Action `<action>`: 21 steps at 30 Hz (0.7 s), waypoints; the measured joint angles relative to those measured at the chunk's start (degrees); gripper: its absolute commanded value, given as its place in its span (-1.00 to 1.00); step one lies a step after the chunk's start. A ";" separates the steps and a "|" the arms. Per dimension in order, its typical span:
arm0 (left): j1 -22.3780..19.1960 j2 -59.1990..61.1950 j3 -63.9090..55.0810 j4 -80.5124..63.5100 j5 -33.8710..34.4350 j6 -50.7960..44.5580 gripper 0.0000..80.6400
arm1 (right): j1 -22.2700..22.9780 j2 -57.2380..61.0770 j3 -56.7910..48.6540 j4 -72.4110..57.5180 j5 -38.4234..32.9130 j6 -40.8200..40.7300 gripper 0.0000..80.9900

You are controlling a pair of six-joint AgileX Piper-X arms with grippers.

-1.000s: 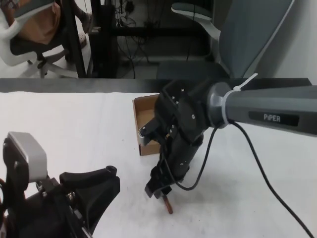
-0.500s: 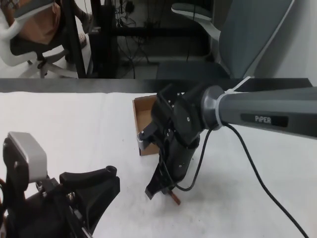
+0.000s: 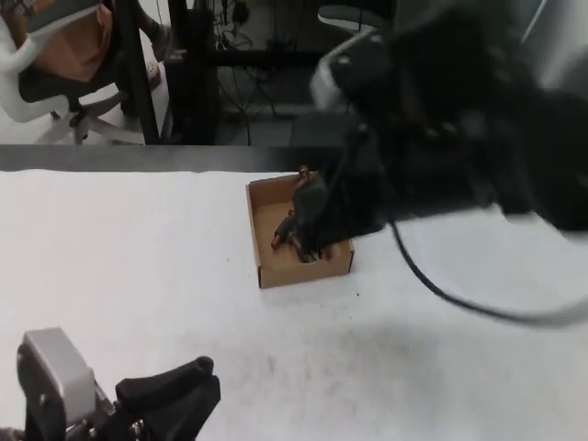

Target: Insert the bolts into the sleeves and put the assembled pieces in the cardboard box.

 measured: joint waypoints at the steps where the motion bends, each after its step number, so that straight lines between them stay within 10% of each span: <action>1: -0.27 0.43 0.08 -1.40 -0.59 -0.11 -0.96 | 0.62 -1.97 2.78 -3.91 -0.30 1.15 -1.00; 11: -2.87 16.67 0.05 -17.58 0.36 -0.24 -0.96 | 12.74 -11.16 27.43 -44.15 0.53 12.68 -1.00; 21: -5.40 40.20 -2.76 -36.88 3.33 -0.24 -0.96 | 14.90 -11.16 28.43 -48.31 5.33 13.49 -1.00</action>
